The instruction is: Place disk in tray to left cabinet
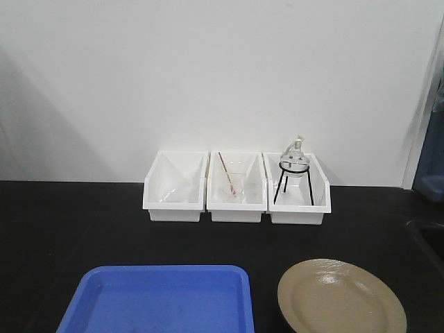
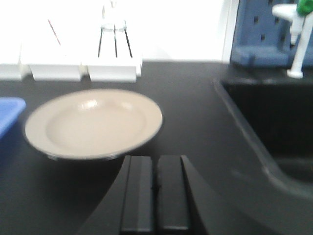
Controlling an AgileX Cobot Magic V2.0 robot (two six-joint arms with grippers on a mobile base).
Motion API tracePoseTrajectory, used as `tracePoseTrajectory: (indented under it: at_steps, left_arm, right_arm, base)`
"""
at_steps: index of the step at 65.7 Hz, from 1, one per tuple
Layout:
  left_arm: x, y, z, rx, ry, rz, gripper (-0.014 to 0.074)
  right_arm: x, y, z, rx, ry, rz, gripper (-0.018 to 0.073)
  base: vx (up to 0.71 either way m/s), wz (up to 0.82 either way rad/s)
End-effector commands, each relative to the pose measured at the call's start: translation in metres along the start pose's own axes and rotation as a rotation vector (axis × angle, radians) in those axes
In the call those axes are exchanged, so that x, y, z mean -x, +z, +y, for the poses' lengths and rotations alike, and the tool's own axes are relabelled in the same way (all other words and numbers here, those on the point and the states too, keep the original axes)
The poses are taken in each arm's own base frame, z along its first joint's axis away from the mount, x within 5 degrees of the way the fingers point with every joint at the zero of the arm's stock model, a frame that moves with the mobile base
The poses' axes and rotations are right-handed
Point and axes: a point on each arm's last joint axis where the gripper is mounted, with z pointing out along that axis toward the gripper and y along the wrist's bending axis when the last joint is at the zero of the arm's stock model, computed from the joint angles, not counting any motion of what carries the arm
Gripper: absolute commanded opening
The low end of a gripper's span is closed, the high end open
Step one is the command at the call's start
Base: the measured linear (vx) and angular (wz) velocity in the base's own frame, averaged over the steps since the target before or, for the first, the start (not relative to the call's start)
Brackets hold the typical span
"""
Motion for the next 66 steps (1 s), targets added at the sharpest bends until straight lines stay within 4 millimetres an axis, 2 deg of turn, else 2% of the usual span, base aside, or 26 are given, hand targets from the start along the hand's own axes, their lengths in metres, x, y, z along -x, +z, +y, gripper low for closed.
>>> tracePoseTrajectory:
  at_steps: [1,9,15,24,29,36,47,57,66]
  left_arm:
    - [0.01,-0.002,0.001,0.017,-0.004,-0.156,-0.0004]
    - [0.029,-0.005,0.003,0.025,-0.005,-0.254,-0.0004]
    - [0.057,-0.008,0.004,0.026,-0.004,-0.299,-0.0004]
    - [0.095,-0.004,0.006,0.02,-0.004,-0.256,-0.0004]
    - [0.103,0.006,0.007,0.013,-0.004,-0.175,-0.0004]
    - [0.098,0.025,0.006,0.002,-0.005,-0.027,-0.0004]
    - [0.086,0.041,0.005,-0.006,-0.006,0.1,0.0006]
    - [0.074,0.049,0.004,-0.014,-0.006,0.21,0.0058]
    - [0.062,0.053,0.003,-0.022,-0.006,0.314,0.0171]
  right_arm:
    - [0.011,-0.001,0.002,0.014,-0.009,-0.183,-0.0006]
    - [0.034,-0.007,0.003,0.029,-0.001,-0.362,-0.0006]
    - [0.057,-0.015,0.001,0.022,-0.001,-0.403,-0.0004]
    - [0.09,-0.019,-0.003,0.001,0.012,-0.309,0.0]
    - [0.102,-0.015,-0.005,-0.009,0.015,-0.215,0.0002]
    - [0.108,-0.001,-0.005,-0.012,0.012,-0.123,0.001]
    - [0.1,0.024,-0.004,-0.006,0.017,0.016,0.0045]
    - [0.091,0.043,-0.003,-0.004,0.085,0.115,0.0168]
    - [0.088,0.056,-0.002,0.002,0.099,0.146,0.0344]
  base:
    - [0.0,0.0]
    - [0.0,0.0]
    - [0.0,0.0]
    - [0.0,0.0]
    - [0.0,0.0]
    - [0.0,0.0]
    - [0.0,0.0]
    - [0.0,0.0]
    - [0.0,0.0]
